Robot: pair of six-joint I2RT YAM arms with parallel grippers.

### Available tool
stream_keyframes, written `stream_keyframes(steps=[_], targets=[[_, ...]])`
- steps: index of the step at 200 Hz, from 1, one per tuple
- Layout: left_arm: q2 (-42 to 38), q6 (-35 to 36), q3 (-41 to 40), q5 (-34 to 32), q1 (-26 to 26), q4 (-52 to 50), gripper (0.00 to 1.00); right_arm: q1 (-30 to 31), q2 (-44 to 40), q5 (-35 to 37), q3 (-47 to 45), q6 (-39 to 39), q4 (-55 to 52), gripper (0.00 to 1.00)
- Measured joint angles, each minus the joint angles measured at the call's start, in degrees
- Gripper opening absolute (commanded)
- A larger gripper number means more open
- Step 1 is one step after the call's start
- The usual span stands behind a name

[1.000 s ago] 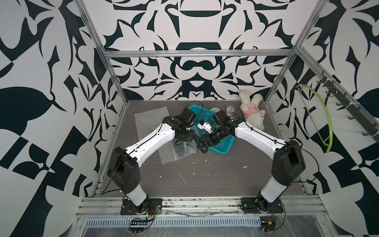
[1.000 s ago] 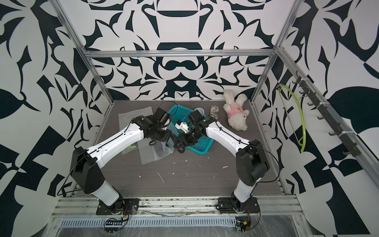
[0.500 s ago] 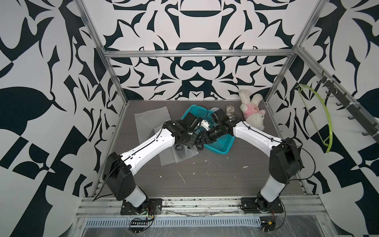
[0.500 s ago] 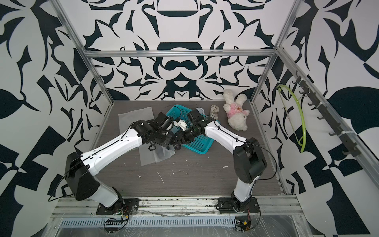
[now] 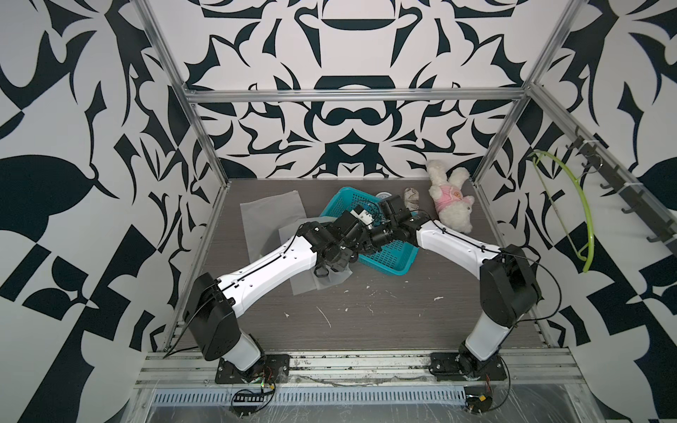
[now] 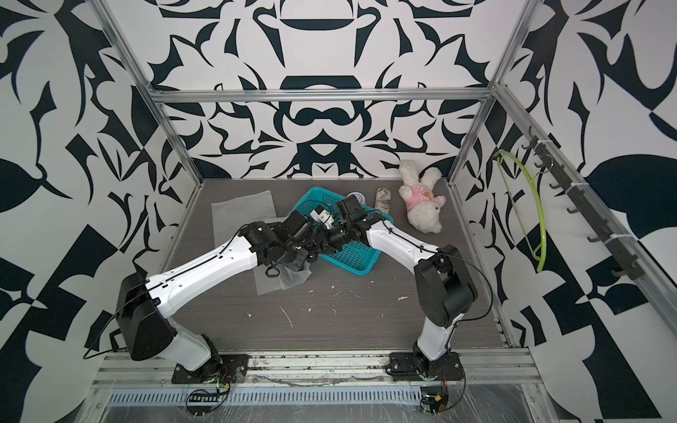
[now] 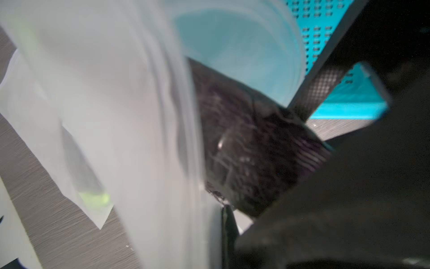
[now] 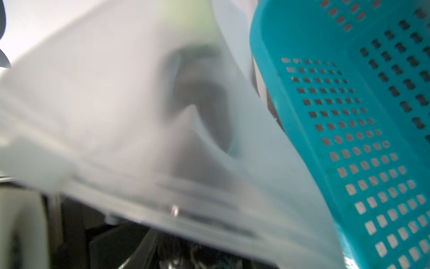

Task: Place the eggplant in a zip-top bag and seal the zipper
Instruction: Place the eggplant in the zipper food storage bag.

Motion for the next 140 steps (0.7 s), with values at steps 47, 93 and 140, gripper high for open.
stream_keyframes(steps=[47,93,140], targets=[[0.6,0.8,-0.9,-4.1,-0.5,-1.0,0.00,-0.5,-0.4,-0.9,-0.2,-0.6,-0.9,0.43],[-1.6,0.9,-2.8,-6.0,-0.5,-0.2,0.00,-1.0,-1.6,-2.2,-1.8,0.4,0.4,0.43],[-6.1,0.8,-3.7,-2.8,-0.5,4.3,0.00,-1.0,-2.8,-3.4,-5.5,8.3,7.5,0.41]])
